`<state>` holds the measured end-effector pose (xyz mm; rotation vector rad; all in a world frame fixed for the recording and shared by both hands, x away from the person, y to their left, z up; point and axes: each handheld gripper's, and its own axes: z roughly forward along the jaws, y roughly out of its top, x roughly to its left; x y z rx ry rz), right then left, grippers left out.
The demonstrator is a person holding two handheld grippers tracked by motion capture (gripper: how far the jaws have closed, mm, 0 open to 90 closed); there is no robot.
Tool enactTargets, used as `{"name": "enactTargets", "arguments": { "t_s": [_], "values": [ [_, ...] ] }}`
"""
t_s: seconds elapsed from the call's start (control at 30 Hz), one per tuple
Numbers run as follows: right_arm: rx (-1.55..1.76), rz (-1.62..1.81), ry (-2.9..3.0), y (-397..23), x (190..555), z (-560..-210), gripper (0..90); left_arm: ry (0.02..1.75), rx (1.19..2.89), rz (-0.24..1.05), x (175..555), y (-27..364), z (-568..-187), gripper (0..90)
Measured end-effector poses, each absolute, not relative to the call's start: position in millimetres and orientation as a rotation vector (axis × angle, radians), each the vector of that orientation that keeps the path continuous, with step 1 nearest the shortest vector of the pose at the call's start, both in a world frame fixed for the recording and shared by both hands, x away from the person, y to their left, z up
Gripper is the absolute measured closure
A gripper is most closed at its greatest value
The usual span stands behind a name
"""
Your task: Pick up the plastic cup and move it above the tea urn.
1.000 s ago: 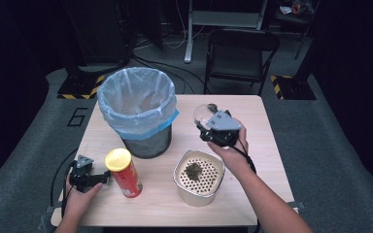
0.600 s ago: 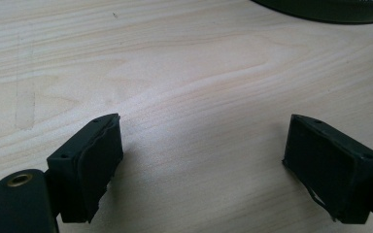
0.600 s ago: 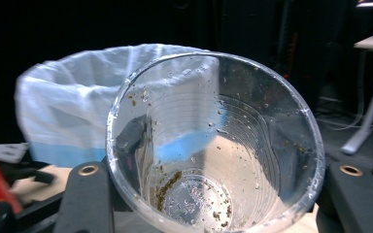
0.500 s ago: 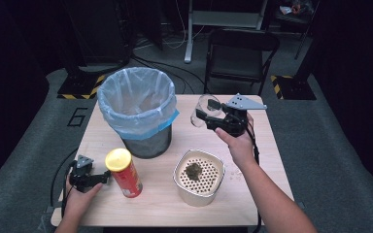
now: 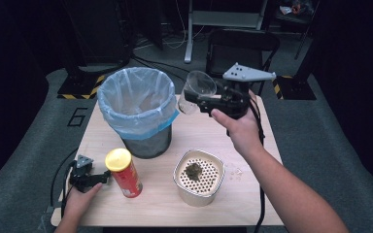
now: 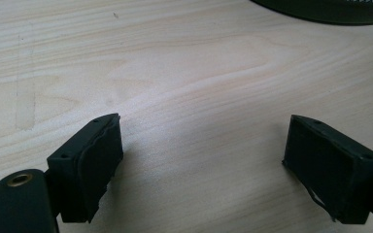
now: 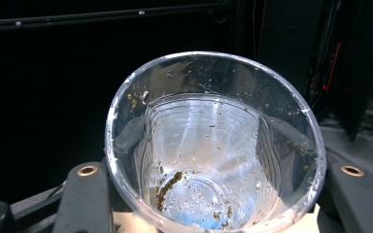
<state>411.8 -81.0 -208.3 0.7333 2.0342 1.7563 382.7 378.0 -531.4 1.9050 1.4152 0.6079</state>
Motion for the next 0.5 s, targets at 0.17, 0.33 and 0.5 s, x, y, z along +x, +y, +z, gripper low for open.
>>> {"name": "enactTargets", "arguments": {
  "t_s": [0.17,0.33,0.5],
  "values": [
    [0.727,1.733,2.007,-62,434,-192,36.8,1.439,1.888,0.618,382,378,-532,13.7],
    [0.725,1.679,2.042,-26,462,-195,35.9,1.438,1.897,0.61,382,378,-531,13.6],
    [0.73,1.62,2.071,8,482,-204,34.5,1.432,1.891,0.624,383,379,-532,13.6]
  ]
}}
